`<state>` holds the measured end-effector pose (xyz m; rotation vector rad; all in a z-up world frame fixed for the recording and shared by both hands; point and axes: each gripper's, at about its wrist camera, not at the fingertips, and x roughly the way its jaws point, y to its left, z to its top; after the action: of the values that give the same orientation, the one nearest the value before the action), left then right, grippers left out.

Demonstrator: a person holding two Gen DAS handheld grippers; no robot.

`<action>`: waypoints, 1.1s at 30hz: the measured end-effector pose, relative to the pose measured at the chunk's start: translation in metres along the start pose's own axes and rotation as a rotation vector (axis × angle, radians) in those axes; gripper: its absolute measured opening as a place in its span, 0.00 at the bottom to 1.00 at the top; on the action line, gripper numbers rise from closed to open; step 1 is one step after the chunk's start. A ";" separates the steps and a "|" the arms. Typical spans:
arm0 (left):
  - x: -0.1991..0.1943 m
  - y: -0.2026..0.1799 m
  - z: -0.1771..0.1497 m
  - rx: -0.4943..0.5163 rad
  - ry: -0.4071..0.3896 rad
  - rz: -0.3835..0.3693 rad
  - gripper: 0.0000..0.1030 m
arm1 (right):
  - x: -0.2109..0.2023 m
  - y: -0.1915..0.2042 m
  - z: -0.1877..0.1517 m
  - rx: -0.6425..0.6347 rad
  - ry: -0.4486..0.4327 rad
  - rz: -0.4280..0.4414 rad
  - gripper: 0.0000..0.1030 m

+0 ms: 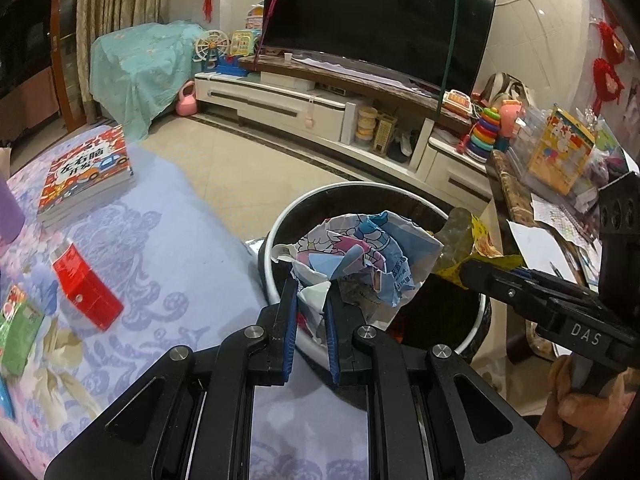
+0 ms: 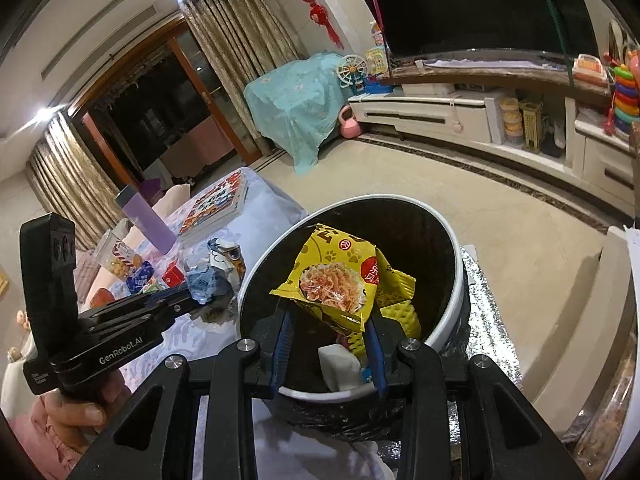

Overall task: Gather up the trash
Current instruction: 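Open both tools to drop the wrapper and snack bag into the bin, then grasp the blue hairbrush with the left tool while the right tool grasps the red juice carton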

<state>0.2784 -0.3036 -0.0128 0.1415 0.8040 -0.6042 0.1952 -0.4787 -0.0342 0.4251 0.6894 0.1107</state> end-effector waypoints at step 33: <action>-0.070 0.082 -0.094 -0.246 -0.012 0.057 0.53 | -0.009 0.055 -0.031 -0.001 -0.003 0.055 0.97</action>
<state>0.2273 -0.1720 -0.0370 -0.0644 0.8528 -0.4479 0.1707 -0.4200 -0.0271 0.4430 0.6744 0.1629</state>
